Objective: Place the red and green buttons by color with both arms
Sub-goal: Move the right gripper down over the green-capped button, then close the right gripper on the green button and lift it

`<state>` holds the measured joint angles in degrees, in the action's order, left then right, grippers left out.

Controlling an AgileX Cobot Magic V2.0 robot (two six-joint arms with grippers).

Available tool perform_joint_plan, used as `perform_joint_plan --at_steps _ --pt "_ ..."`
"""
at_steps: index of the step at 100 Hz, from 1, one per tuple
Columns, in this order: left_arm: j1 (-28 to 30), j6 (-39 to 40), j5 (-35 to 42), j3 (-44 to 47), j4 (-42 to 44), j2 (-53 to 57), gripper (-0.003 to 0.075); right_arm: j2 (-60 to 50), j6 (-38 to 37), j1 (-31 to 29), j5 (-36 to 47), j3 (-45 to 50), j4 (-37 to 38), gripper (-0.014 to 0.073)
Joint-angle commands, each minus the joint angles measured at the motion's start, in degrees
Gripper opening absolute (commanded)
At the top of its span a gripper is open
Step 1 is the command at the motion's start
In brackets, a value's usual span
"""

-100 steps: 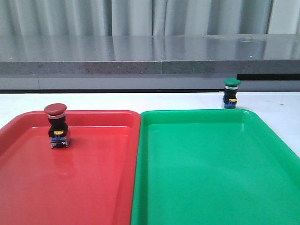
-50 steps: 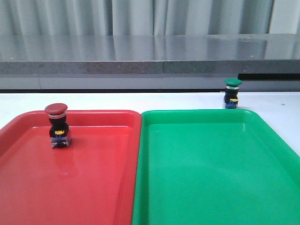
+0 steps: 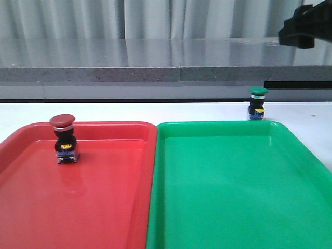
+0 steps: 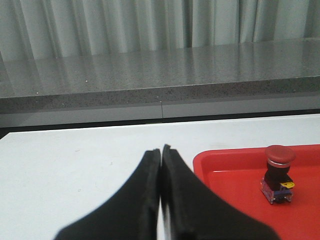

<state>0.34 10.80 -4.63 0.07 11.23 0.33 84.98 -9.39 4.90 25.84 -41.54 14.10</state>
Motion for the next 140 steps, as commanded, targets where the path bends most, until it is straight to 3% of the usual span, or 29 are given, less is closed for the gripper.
perform_joint_plan --at_steps 1,47,126,140 --pt "0.1 0.1 4.6 1.4 -0.5 1.9 -0.0019 1.2 0.1 0.0 5.9 -1.8 0.3 0.0645" --pt "0.1 0.1 4.6 1.4 -0.5 1.9 -0.0019 13.4 -0.6 0.0 11.7 -5.4 0.3 0.0643" --pt "0.1 0.1 4.6 1.4 -0.5 1.9 -0.0019 28.8 -0.7 2.5 6.4 -23.9 0.4 0.0641" --pt "0.1 0.1 4.6 1.4 -0.5 1.9 -0.0019 28.9 -0.7 2.5 4.3 -24.1 0.4 0.0538"
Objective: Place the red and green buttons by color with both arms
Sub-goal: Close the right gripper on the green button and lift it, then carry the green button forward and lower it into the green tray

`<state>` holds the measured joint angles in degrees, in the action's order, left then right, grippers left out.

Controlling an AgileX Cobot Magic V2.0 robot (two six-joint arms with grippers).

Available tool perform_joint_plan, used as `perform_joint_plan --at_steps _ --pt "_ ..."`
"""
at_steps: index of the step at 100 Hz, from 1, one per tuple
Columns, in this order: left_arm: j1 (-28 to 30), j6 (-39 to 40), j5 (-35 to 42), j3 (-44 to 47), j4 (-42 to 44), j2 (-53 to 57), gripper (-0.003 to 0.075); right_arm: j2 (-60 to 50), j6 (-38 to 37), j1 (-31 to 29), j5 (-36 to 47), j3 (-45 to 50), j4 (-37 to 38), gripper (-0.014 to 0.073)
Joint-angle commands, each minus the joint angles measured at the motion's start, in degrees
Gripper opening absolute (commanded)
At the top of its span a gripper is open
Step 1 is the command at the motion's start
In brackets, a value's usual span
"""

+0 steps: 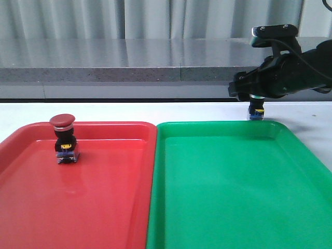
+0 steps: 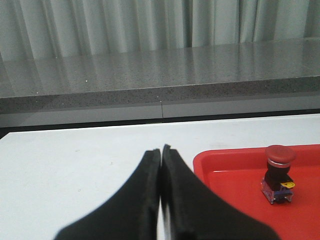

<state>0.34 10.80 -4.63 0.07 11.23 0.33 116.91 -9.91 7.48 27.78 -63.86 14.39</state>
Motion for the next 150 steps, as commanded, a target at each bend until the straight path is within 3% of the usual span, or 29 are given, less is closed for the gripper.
perform_joint_plan --at_steps 1,21,33,60,82,91,123,150 --pt "0.1 0.1 4.6 1.4 -0.5 1.9 -0.0019 -3.0 -0.2 -0.1 2.3 -1.8 0.1 0.0528" --pt "0.1 0.1 4.6 1.4 -0.5 1.9 -0.0019 -3.0 -0.2 -0.1 2.1 -1.8 0.1 0.0224" --pt "0.1 0.1 4.6 1.4 -0.5 1.9 -0.0019 -3.0 -0.2 -0.1 2.5 -1.8 0.1 0.0134" --pt "0.1 0.1 4.6 1.4 -0.5 1.9 -0.0019 -8.7 -0.3 0.0 2.7 -1.8 1.2 0.0131" --pt "0.1 0.1 4.6 1.4 -0.5 1.9 -0.0019 -18.5 -5.9 1.2 -9.1 -0.9 1.2 0.0131" --pt "0.1 0.1 4.6 1.4 -0.5 1.9 -0.0019 -21.8 -6.6 1.8 -10.1 1.4 1.5 0.0131" --pt "0.1 0.1 4.6 1.4 -0.5 1.9 -0.0019 -29.8 -12.2 2.3 6.3 20.1 3.7 0.0131" --pt "0.1 0.1 4.6 1.4 -0.5 1.9 -0.0019 -29.6 -24.3 2.3 14.5 29.1 17.9 0.0131"
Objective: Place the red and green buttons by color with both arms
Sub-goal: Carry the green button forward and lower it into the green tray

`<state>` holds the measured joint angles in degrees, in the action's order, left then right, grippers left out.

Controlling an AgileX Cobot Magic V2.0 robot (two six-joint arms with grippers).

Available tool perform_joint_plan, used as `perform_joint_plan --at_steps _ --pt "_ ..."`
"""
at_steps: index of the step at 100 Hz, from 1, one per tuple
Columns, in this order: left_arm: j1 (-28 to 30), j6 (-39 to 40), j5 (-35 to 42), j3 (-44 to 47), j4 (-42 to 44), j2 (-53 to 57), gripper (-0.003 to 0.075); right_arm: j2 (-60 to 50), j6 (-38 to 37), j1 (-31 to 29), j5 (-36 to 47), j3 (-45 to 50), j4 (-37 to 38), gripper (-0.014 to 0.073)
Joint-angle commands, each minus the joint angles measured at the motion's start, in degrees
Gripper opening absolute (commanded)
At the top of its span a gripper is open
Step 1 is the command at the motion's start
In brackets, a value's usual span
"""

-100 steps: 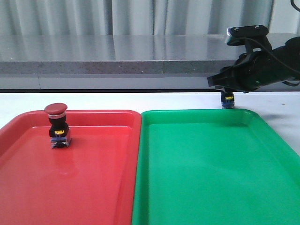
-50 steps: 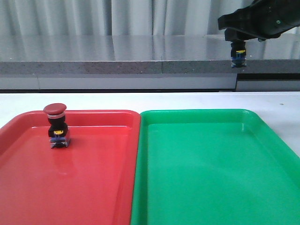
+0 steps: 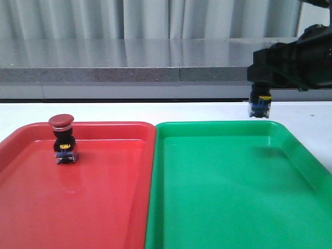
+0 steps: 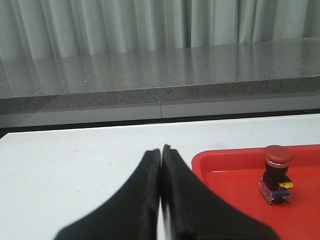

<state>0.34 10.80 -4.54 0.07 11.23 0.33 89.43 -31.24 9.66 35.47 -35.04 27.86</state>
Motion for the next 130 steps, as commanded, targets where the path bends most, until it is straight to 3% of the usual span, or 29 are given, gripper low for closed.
perform_joint_plan --at_steps 1,25,58,117,130 --pt "0.1 0.1 4.5 1.4 -0.5 1.9 -0.0019 -1.9 -3.1 0.1 6.8 0.4 4.7 0.0131" --pt "0.1 0.1 4.5 1.4 -0.5 1.9 -0.0019 1.4 -3.8 0.1 7.4 0.5 8.6 0.0131" --pt "0.1 0.1 4.5 1.4 -0.5 1.9 -0.0019 9.8 -3.8 0.1 19.0 0.5 8.9 0.0131" --pt "0.1 0.1 4.5 1.4 -0.5 1.9 -0.0019 14.2 -3.7 0.1 19.9 0.5 11.8 0.0136" --pt "0.1 0.1 4.5 1.4 -0.5 1.9 -0.0019 14.2 -3.7 0.1 20.6 0.5 11.8 0.0246"
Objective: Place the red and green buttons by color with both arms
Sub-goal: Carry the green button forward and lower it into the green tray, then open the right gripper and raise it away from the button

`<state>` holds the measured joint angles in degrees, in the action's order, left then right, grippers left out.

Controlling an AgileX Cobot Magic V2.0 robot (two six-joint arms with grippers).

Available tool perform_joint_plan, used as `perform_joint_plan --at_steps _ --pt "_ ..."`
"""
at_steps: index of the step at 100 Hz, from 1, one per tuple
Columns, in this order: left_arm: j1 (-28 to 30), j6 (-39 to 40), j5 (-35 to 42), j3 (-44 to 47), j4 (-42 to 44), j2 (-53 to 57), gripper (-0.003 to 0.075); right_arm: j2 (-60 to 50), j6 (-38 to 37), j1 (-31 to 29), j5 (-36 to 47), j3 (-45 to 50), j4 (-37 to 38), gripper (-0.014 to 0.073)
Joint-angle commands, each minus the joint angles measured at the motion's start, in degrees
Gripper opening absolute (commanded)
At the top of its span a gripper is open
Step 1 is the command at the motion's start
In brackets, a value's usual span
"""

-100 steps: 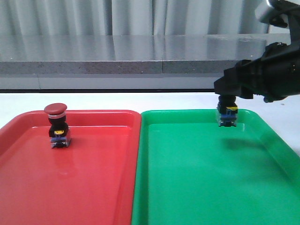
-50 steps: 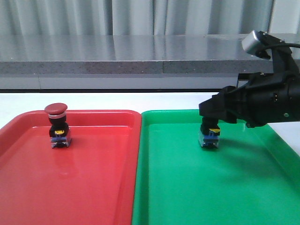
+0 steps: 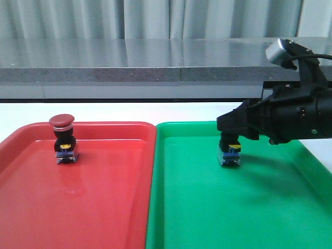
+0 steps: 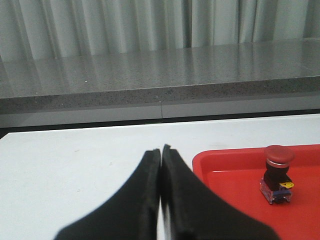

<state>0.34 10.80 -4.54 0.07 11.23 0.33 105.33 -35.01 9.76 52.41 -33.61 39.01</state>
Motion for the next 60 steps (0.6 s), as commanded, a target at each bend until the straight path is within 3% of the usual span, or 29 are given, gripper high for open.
perform_joint_plan --at_steps 1,14,23,60 --pt "0.1 0.1 4.5 1.4 -0.5 1.9 -0.0019 -1.7 0.0 0.0 3.8 -1.0 0.7 0.0255" --pt "0.1 0.1 4.5 1.4 -0.5 1.9 -0.0019 -1.7 0.0 0.0 4.1 -1.0 0.7 0.0458" --pt "0.1 0.1 4.5 1.4 -0.5 1.9 -0.0019 -1.7 0.0 0.0 4.2 -1.0 0.7 0.0537" --pt "0.1 0.1 4.5 1.4 -0.5 1.9 -0.0019 -3.5 0.0 0.0 5.3 -1.0 0.4 0.0552"
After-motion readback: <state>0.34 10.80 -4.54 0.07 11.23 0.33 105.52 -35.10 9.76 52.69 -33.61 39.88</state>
